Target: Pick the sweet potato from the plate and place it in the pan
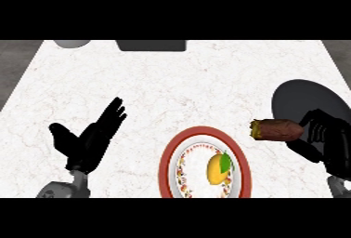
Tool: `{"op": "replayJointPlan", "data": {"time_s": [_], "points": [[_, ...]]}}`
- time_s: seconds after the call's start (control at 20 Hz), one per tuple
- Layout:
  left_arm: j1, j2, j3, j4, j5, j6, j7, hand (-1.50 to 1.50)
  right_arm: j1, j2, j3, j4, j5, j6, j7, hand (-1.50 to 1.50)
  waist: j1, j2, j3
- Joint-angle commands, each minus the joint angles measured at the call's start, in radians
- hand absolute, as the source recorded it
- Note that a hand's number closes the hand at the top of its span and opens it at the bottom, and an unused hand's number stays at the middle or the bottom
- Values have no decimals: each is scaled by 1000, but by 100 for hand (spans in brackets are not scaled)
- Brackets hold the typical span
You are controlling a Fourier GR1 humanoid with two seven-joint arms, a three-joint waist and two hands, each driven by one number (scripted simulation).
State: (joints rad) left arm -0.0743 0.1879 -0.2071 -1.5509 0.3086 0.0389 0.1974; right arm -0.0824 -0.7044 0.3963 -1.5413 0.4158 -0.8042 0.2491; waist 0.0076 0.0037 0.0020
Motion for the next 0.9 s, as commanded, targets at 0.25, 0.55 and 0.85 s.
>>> {"op": "replayJointPlan", "data": {"time_s": [0.25,0.55,0.85], "points": [[15,-7,8,-6,1,-29,1,0,-221,116,-260,492,-237,-1,-408,150,12,1,0],[26,-34,-35,-37,-40,-24,-14,0,-393,124,-424,868,-335,110,-703,150,27,7,2],[-27,-23,-2,-2,-13,-48,9,0,-472,87,-365,1163,-227,173,-596,-150,57,19,1]]}}
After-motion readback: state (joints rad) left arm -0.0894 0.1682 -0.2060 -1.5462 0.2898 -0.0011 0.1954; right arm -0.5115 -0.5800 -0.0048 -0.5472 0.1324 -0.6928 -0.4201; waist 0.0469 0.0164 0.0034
